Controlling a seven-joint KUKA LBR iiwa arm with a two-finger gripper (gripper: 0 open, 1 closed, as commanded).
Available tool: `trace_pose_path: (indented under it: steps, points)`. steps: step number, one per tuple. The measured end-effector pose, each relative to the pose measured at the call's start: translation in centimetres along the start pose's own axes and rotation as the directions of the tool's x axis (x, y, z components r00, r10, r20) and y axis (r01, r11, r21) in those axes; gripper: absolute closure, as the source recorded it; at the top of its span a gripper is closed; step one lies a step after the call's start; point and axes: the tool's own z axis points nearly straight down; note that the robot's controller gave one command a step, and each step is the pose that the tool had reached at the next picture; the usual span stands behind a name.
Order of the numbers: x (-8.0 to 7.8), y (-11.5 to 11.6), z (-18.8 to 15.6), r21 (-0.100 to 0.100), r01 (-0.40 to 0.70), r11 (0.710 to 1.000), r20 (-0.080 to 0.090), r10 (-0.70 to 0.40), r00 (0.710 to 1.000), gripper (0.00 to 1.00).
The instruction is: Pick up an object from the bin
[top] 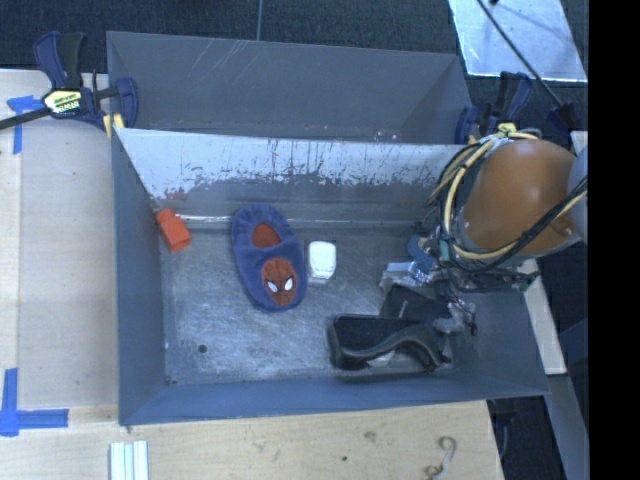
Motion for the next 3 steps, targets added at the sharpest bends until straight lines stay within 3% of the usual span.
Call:
trace_pose_path:
  steps: [1,2,3]
  points:
    - [-0.2,0.1,0.0,0.0,0.001,1.0,0.003,-0.001,1.0,1.0]
    - [3.7,0.6,-12.5,0.008,0.054,0.998,0.004,-0.054,0.999,1.0]
    - [6.3,0.8,-19.9,0.005,0.425,0.905,0.002,-0.425,0.905,1.0]
